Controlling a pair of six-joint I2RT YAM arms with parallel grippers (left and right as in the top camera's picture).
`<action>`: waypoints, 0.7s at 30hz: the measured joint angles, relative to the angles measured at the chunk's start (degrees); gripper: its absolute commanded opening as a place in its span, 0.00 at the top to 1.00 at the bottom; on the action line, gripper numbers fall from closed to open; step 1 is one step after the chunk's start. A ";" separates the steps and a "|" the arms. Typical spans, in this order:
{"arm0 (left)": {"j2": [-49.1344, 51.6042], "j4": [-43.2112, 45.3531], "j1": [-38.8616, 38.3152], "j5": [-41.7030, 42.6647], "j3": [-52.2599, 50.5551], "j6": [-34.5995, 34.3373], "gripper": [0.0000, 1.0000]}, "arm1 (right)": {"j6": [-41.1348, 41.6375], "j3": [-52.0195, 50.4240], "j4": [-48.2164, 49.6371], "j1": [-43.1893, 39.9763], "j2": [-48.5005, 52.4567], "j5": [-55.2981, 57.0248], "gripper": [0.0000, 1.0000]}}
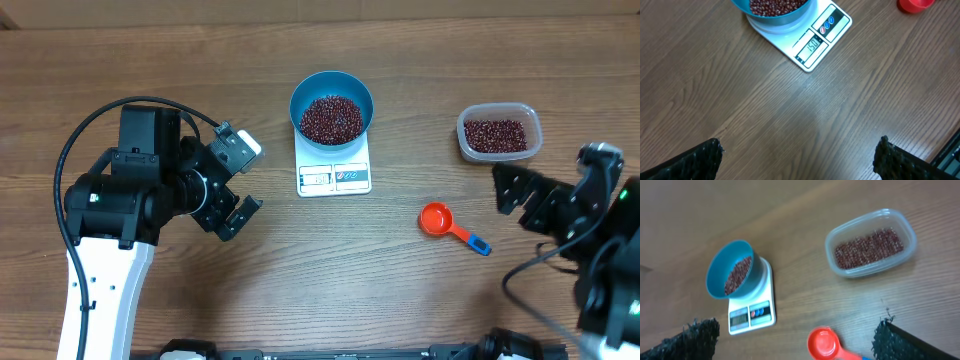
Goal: Scoop item into bowl and weigh 150g on scale
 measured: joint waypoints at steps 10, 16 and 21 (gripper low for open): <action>0.00 0.00 0.00 -0.02 -0.09 0.00 0.00 | -0.24 -18.38 22.18 10.16 -17.22 5.29 0.00; 0.00 0.00 0.00 0.00 -0.13 0.00 0.00 | -0.24 -29.09 35.36 14.56 -24.15 6.80 0.00; 0.00 0.00 0.00 0.00 -0.13 0.00 0.00 | -0.22 -35.89 44.37 14.86 -27.41 7.04 0.00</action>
